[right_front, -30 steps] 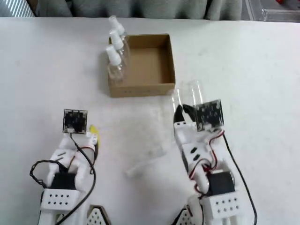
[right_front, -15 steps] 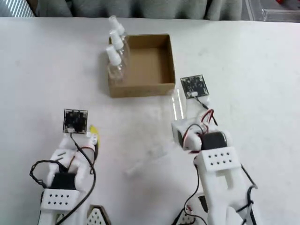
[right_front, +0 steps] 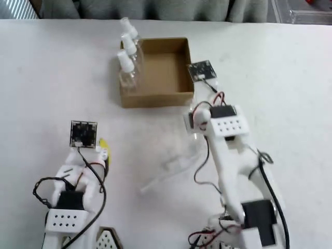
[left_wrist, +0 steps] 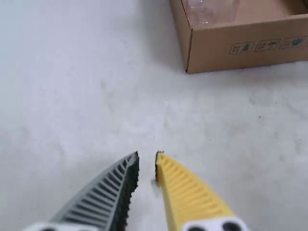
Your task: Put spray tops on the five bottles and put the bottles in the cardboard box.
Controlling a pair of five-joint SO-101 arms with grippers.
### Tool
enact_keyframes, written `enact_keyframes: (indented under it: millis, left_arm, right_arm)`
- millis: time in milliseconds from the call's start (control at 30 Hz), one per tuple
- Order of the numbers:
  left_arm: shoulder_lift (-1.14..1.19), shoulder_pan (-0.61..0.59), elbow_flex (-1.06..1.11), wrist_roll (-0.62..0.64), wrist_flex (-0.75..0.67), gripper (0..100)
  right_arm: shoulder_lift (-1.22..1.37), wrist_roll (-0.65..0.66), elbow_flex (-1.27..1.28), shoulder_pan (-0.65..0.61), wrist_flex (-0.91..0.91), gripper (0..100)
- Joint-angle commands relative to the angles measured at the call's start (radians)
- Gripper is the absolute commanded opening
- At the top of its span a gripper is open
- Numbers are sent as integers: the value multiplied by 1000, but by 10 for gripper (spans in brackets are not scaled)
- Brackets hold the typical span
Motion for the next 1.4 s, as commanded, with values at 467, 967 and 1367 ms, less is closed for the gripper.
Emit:
enact_keyframes:
  millis: [467, 967, 1367]
  left_arm:
    - [-21, -8, 0, -12, 0, 76]
    - [-21, -10, 0, -12, 0, 76]
    - [-24, -39, 0, -12, -8, 76]
  right_arm:
    - [372, 11, -295, -124, 8, 239]
    - [315, 26, -293, -160, 84, 156]
    - [137, 411, -275, -371, 217, 158]
